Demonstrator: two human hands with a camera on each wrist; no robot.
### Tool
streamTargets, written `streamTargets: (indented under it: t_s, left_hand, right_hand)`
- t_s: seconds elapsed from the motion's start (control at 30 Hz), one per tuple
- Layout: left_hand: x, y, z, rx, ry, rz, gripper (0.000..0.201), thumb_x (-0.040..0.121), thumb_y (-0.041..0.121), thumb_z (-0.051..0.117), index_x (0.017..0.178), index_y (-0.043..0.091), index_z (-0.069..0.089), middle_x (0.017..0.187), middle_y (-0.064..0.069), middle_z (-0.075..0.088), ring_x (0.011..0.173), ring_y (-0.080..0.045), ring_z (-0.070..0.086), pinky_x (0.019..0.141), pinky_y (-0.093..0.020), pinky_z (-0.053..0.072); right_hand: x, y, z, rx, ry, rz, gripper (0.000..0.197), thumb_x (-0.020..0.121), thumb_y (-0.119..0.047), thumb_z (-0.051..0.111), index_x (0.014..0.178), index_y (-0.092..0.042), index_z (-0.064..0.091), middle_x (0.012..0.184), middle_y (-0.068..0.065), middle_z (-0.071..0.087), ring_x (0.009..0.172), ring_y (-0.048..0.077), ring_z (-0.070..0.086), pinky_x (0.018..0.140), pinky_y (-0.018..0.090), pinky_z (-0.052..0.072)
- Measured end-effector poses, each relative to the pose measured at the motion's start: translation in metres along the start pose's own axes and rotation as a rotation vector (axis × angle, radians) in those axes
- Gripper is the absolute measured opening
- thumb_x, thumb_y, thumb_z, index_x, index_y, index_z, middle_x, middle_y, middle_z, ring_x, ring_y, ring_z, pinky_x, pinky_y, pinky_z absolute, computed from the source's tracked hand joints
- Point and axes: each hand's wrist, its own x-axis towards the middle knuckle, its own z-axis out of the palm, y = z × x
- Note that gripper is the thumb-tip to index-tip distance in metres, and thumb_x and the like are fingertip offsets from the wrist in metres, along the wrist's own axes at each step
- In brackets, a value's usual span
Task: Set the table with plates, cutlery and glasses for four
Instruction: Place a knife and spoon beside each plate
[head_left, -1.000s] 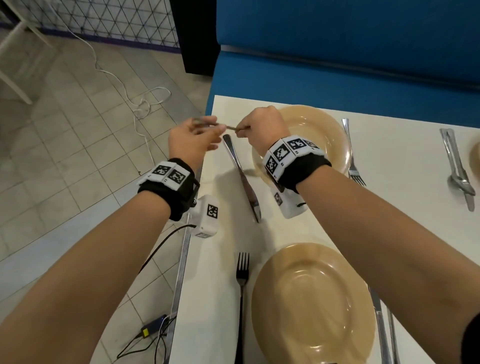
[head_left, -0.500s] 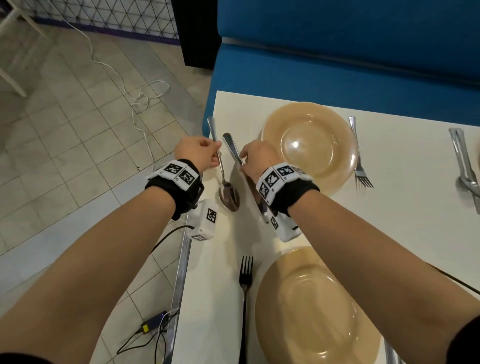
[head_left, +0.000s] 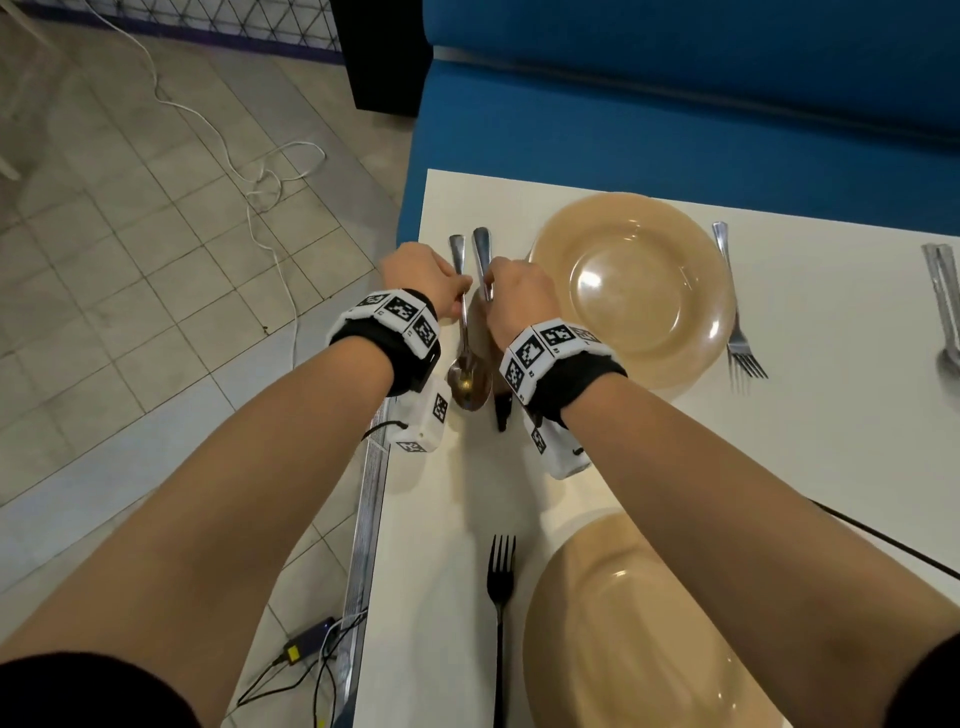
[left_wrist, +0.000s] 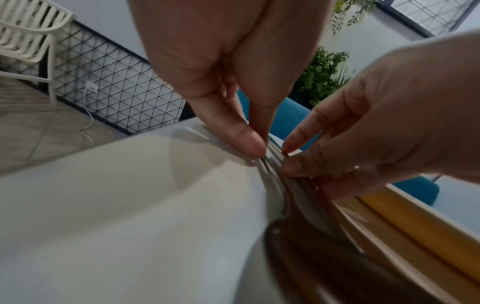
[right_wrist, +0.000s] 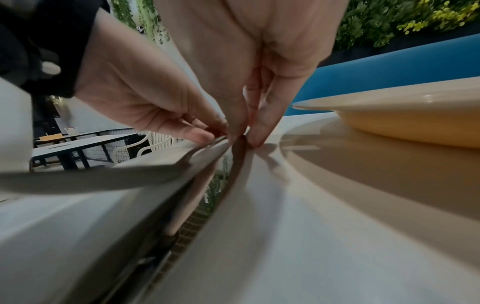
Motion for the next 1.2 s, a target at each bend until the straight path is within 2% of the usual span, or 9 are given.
streamTargets:
  t_s: [0.1,0.17,0.2,0.27,0.47,0.63,0.77,1.0,1.2]
  left_hand:
    - [0.0,0.001,0.0,-0.047,0.001,-0.001,0.024,0.077,0.019,0.076,0.061,0.014,0.059,0.046,0.006,0.064,0.081,-0.029,0.072,0.08,-0.039,0.058]
    - [-0.001,-0.001,0.0,-0.011,-0.009,0.01,0.017,0.073,0.022,0.078,0.082,0.014,0.066,0.085,-0.003,0.074,0.091,-0.023,0.07,0.087,-0.036,0.055]
    - [-0.002,-0.004,0.0,0.024,-0.015,0.017,0.028,0.071,0.023,0.079,0.095,0.014,0.067,0.099,-0.003,0.071,0.096,-0.021,0.068,0.091,-0.035,0.054]
    - [-0.002,-0.008,0.0,0.024,-0.051,0.03,0.044,0.067,0.017,0.08,0.108,0.013,0.065,0.109,-0.004,0.069,0.1,-0.02,0.066,0.092,-0.036,0.053]
    - [0.004,-0.003,0.001,0.03,-0.084,0.053,0.047,0.069,0.009,0.081,0.113,0.012,0.063,0.11,-0.008,0.069,0.103,-0.022,0.066,0.093,-0.038,0.053]
    - [0.015,0.012,0.001,0.104,-0.049,0.102,0.039,0.074,0.014,0.078,0.111,0.014,0.067,0.111,-0.004,0.07,0.106,-0.018,0.064,0.096,-0.03,0.05]
    - [0.022,0.021,0.0,0.139,-0.01,0.11,0.036,0.075,0.016,0.074,0.111,0.017,0.069,0.113,-0.002,0.069,0.105,-0.016,0.063,0.084,-0.02,0.046]
    - [0.029,0.028,0.001,0.147,0.001,0.134,0.032,0.079,0.01,0.069,0.109,0.017,0.071,0.111,-0.003,0.069,0.101,-0.017,0.065,0.076,-0.02,0.047]
    - [0.031,0.028,0.001,0.14,-0.002,0.138,0.028,0.08,0.007,0.065,0.105,0.018,0.072,0.106,-0.004,0.071,0.096,-0.018,0.067,0.078,-0.023,0.051]
  right_hand:
    - [0.005,0.001,-0.002,-0.013,0.001,-0.009,0.025,0.094,-0.006,0.043,0.113,-0.004,0.06,0.114,0.015,0.061,0.105,0.029,0.059,0.087,0.033,0.045]
    - [0.005,0.002,-0.002,-0.034,-0.004,-0.019,0.026,0.095,-0.006,0.042,0.113,-0.004,0.06,0.116,0.015,0.059,0.106,0.029,0.058,0.087,0.032,0.044]
    - [0.004,0.003,-0.003,-0.046,-0.014,-0.026,0.025,0.095,-0.006,0.042,0.112,-0.003,0.06,0.117,0.016,0.058,0.106,0.029,0.057,0.086,0.031,0.044]
    - [-0.001,0.003,-0.003,-0.059,-0.049,-0.04,0.024,0.092,-0.005,0.044,0.108,-0.003,0.062,0.116,0.016,0.056,0.104,0.03,0.057,0.084,0.031,0.044]
    - [0.003,-0.002,-0.001,-0.147,-0.08,-0.059,0.023,0.091,-0.004,0.046,0.107,-0.003,0.062,0.114,0.017,0.053,0.102,0.032,0.058,0.084,0.034,0.047]
    - [0.016,-0.007,-0.008,-0.151,-0.074,-0.036,0.026,0.094,-0.003,0.041,0.114,0.0,0.058,0.12,0.019,0.052,0.106,0.034,0.057,0.087,0.035,0.046]
    - [0.027,-0.011,-0.016,-0.122,-0.078,-0.005,0.028,0.096,-0.005,0.039,0.12,0.002,0.054,0.123,0.02,0.052,0.11,0.033,0.056,0.09,0.034,0.045]
    - [0.037,-0.011,-0.021,-0.105,-0.085,0.014,0.03,0.097,-0.005,0.037,0.122,0.001,0.053,0.125,0.019,0.051,0.112,0.033,0.056,0.091,0.033,0.044]
    - [0.038,-0.01,-0.019,-0.108,-0.087,0.007,0.031,0.097,-0.006,0.037,0.124,0.001,0.052,0.126,0.019,0.05,0.112,0.032,0.056,0.091,0.033,0.045]
